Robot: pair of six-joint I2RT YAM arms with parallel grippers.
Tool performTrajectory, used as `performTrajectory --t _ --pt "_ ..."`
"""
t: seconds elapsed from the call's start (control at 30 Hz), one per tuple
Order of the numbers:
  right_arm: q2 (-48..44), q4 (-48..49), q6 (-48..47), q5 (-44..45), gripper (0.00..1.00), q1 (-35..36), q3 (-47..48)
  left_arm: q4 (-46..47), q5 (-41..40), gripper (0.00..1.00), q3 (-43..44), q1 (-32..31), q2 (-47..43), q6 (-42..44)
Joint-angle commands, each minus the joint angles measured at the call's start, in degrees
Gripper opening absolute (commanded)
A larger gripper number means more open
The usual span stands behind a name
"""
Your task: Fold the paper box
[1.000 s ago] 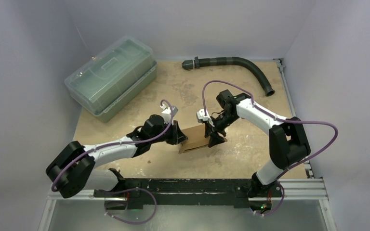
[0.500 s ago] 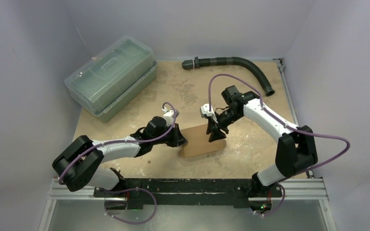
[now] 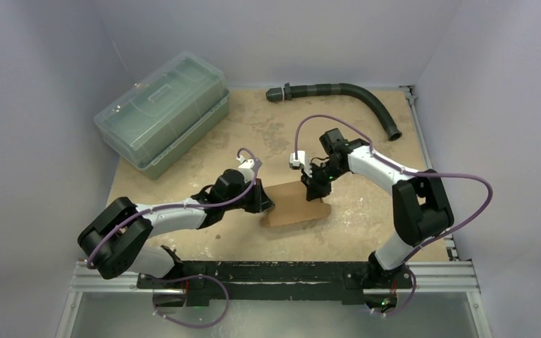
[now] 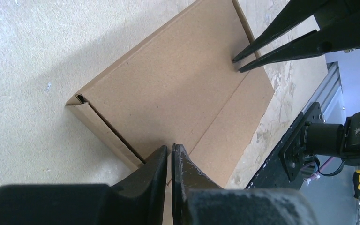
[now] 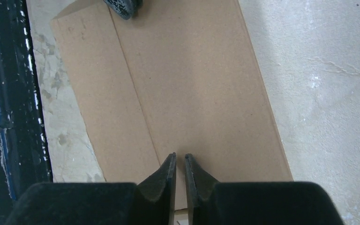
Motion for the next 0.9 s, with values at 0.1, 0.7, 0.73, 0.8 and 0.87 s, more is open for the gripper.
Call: performTrajectory --t 0.1,0.7,0.73,0.8,0.87 --pt "-3.53 -7.09 -3.18 -10.56 0.29 -5.65 5.28 2.56 -3.35 0.17 1.68 0.36 -8.61 -0.81" --pt "4.49 12.08 31.45 -8.43 0.99 -17.40 -1.95 18.76 -8.77 0.73 -18.15 0.34 -20.37 -11.67" --pt "4.92 12.03 31.51 -8.82 0.99 -17.47 -2.03 19.44 -8.74 0.73 -18.34 0.31 -19.71 -11.70" --pt "5.58 12.34 31.76 -9.44 0.99 -17.46 -2.16 20.30 -8.93 0.73 -18.53 0.29 -18.14 -11.66" --pt "6.23 12.71 31.99 -9.61 0.98 -17.52 -2.37 21.72 -8.99 0.73 -18.89 0.37 -16.61 -11.91"
